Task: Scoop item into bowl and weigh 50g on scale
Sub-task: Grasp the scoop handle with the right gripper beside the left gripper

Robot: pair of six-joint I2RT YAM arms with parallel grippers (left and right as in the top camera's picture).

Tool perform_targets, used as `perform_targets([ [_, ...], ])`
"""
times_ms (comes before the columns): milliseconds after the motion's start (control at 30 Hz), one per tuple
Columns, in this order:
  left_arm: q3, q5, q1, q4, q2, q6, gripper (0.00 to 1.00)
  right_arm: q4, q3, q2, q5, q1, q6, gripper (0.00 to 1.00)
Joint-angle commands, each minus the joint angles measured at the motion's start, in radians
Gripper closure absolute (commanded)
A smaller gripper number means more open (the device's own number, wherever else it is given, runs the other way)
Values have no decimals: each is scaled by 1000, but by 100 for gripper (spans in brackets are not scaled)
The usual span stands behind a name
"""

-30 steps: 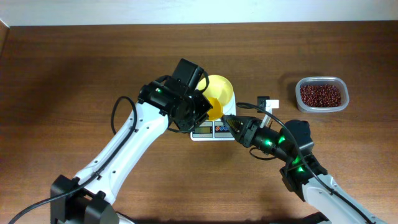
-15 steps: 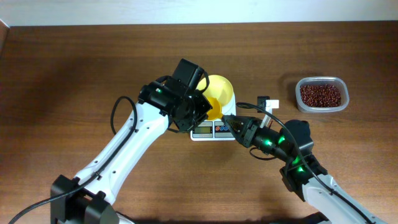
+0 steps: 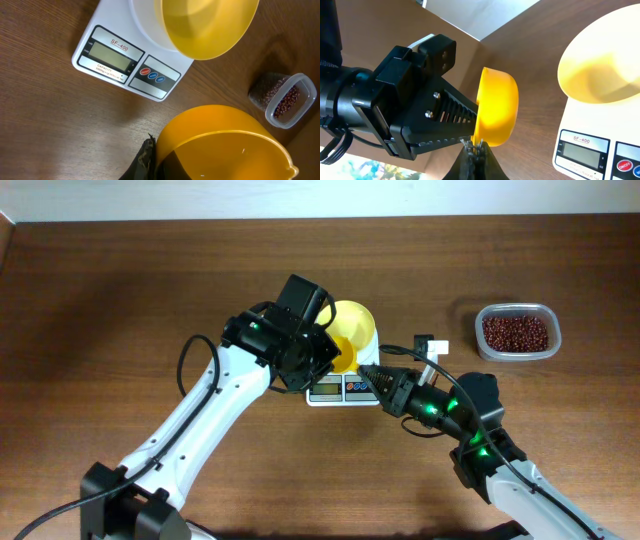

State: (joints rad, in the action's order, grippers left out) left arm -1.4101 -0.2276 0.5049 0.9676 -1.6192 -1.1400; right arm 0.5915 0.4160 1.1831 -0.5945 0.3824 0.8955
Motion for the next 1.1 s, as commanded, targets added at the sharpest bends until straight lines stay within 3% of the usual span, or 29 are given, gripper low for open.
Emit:
perform_targets([
  [0, -16, 27, 2, 2, 24, 20, 100, 7, 15, 5, -3, 10, -9, 96],
  [633, -16, 43, 2, 2, 24, 63, 100, 7, 15, 4, -49, 10, -9, 91],
  [1067, -16, 53, 2, 1, 24, 125, 100, 7, 15, 4, -53, 10, -9, 96],
])
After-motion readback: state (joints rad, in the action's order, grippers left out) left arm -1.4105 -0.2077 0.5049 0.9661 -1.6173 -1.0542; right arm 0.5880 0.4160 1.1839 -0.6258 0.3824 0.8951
